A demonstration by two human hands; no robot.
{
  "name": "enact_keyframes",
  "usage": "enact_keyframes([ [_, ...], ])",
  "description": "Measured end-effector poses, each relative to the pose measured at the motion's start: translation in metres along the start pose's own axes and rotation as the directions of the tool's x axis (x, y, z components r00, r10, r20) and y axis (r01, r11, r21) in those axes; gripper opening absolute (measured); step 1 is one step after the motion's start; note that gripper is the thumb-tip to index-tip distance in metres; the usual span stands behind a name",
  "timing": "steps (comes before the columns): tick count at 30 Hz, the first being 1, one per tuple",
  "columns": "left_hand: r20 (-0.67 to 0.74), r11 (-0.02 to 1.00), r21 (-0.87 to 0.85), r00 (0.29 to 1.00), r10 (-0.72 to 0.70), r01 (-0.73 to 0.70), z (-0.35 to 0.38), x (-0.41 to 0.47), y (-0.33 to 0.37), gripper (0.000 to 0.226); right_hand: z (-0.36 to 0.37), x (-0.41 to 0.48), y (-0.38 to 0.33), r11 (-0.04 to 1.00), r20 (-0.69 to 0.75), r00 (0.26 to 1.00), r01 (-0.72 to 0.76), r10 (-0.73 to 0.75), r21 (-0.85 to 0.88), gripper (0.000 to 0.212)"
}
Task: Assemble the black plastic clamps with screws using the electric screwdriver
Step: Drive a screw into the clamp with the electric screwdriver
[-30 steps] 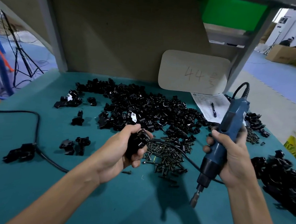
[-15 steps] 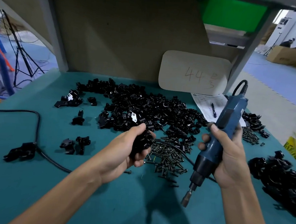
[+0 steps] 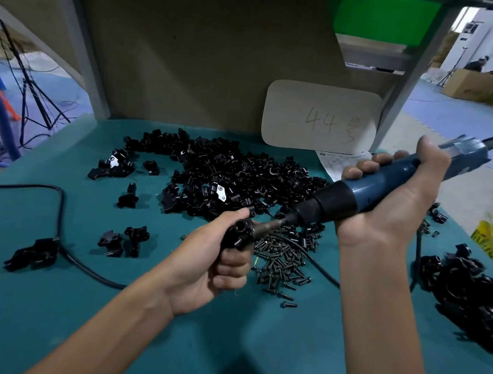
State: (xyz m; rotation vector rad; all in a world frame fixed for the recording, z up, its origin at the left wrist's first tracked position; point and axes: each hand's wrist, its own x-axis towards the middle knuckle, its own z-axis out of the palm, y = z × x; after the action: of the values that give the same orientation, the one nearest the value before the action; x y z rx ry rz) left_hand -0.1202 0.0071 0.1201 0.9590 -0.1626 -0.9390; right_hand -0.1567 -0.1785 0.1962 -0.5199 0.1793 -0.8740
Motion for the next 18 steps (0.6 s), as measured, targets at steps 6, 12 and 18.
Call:
enact_keyframes([
  [6, 0.046, 0.997, -0.049, 0.997, -0.060, 0.063, -0.0003, 0.0008, 0.0010, 0.029, 0.0051, -0.0028, 0.0023, 0.999, 0.022, 1.000, 0.017, -0.016, -0.051, 0.022],
  [12, 0.044, 0.992, -0.078, 0.995, -0.092, 0.095, -0.0006, -0.0025, 0.0040, 0.031, 0.0030, -0.0014, 0.0010, 0.996, 0.023, 0.999, 0.042, -0.040, -0.074, 0.023],
  [18, 0.000, 0.988, -0.002, 0.988, -0.157, 0.157, 0.0041, -0.0023, 0.0017, 0.024, 0.0022, -0.0034, 0.0057, 0.992, 0.125, 0.989, 0.086, -0.074, -0.090, 0.021],
])
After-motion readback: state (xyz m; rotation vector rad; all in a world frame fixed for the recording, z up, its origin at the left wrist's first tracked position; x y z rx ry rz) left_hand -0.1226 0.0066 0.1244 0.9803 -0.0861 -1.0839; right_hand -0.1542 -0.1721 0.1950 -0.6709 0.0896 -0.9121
